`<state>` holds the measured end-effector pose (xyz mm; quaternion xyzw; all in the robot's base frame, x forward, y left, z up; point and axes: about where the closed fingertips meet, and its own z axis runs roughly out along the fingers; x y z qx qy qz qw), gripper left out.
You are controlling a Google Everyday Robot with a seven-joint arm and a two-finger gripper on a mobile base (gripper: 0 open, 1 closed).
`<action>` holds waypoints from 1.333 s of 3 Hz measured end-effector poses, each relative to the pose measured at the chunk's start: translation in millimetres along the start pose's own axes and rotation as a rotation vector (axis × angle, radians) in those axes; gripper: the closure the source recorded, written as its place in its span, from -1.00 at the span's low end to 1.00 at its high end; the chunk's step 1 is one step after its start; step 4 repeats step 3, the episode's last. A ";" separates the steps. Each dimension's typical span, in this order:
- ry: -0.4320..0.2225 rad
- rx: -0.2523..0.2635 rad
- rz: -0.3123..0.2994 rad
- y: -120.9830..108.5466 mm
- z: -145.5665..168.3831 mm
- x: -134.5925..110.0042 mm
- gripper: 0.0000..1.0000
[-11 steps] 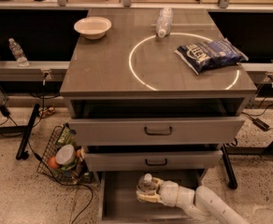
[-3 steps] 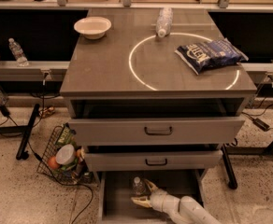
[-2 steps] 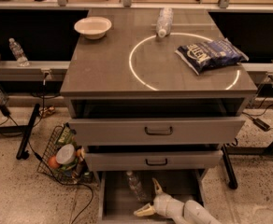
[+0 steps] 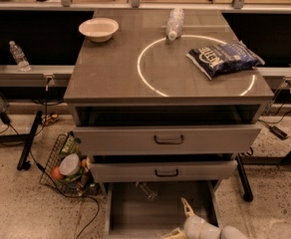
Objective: Place water bottle into bottom drawer
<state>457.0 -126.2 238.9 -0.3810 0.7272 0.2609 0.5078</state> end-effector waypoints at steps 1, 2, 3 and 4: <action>0.029 0.006 0.000 2.3 -60.5 -26.9 -1.00; 0.048 0.014 0.020 1.0 -113.3 -54.8 -1.00; 0.045 0.039 0.018 -7.2 -151.0 -88.0 -1.00; 0.045 0.039 0.018 -7.2 -151.0 -88.0 -1.00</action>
Offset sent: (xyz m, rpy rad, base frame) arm -0.0755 -0.1158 0.1469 -0.0464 0.0665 -0.0425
